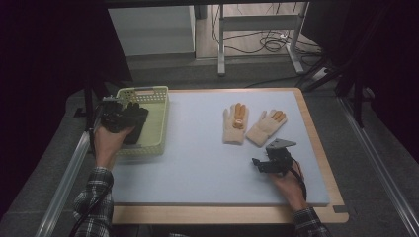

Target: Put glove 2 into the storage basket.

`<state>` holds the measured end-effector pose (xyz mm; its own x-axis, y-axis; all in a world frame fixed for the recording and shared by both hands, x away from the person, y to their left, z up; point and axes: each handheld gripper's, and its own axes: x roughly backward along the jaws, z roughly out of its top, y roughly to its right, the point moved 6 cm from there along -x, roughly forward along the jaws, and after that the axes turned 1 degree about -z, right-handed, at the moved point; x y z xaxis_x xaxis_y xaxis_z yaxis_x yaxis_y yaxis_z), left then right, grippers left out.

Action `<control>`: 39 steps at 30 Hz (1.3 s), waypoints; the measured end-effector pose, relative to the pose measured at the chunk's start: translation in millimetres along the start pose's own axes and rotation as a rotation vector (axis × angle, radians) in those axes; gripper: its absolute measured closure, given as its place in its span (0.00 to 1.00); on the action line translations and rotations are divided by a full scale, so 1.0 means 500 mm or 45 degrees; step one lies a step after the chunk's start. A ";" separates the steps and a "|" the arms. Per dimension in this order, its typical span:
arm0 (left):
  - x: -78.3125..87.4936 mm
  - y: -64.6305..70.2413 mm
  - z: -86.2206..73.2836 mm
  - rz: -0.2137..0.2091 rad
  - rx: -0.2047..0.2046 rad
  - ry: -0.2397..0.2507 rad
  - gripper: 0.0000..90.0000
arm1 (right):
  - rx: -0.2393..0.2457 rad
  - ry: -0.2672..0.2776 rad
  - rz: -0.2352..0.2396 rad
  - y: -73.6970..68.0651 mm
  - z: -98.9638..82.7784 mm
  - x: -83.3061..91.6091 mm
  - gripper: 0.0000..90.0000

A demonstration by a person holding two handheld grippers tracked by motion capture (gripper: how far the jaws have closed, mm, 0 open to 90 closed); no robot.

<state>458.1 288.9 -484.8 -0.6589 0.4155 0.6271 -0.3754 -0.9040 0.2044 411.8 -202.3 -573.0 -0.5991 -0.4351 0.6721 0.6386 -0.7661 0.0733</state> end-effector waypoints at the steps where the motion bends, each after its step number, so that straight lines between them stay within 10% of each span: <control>1: 0.004 0.016 -0.004 -0.023 -0.021 -0.001 0.09 | 0.001 0.000 -0.002 0.000 0.000 0.000 0.30; 27: 0.013 0.295 -0.081 -0.284 -0.366 0.077 0.00 | 0.005 0.003 -0.011 -0.001 0.000 0.001 0.29; 39: -0.026 0.371 -0.154 -0.363 -0.460 0.080 0.00 | 0.007 0.004 -0.015 -0.002 0.000 0.001 0.29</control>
<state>347.0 123.7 -512.8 -0.5307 0.6576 0.5347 -0.7430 -0.6646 0.0798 410.9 -201.8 -572.7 -0.6080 -0.4275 0.6691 0.6343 -0.7683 0.0855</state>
